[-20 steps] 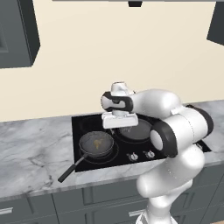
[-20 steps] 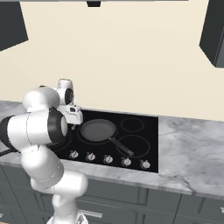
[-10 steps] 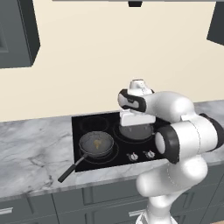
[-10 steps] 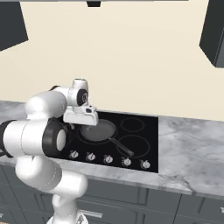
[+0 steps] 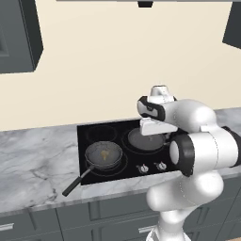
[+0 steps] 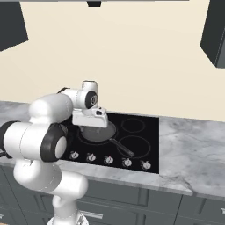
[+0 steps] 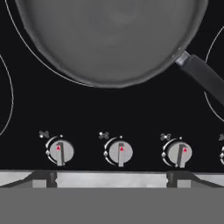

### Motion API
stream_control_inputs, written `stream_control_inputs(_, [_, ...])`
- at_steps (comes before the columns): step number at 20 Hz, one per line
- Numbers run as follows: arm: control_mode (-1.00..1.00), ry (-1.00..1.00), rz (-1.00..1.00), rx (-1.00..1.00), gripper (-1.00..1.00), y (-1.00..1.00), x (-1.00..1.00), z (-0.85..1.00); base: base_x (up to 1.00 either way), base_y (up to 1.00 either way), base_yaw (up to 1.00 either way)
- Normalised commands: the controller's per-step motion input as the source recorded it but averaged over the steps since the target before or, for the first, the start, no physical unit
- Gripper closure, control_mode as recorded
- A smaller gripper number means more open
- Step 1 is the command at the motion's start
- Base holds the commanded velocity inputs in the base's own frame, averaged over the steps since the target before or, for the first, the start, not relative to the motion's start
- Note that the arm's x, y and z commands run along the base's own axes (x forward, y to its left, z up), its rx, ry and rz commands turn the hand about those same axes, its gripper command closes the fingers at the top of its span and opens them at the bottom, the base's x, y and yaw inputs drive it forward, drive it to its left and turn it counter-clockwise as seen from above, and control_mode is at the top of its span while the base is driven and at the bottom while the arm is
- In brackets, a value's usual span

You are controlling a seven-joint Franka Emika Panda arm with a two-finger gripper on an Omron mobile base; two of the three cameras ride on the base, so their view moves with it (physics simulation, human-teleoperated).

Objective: Place both pans onto different burners. Then place the garlic and the chicken drumstick on different pans.

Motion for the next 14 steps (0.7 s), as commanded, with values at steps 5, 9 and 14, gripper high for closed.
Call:
stream_control_inputs(5, [1.0,0.0,0.0,0.0,-1.0,-0.12,0.0,0.01,-0.07,-0.3,0.0])
stream_control_inputs(9, [1.0,0.0,0.0,0.0,-1.0,0.0,0.0,0.0,-0.29,-0.65,0.0])
stream_control_inputs(14, [1.0,0.0,0.0,0.0,-1.0,0.0,0.0,0.0,-0.34,-0.82,0.0])
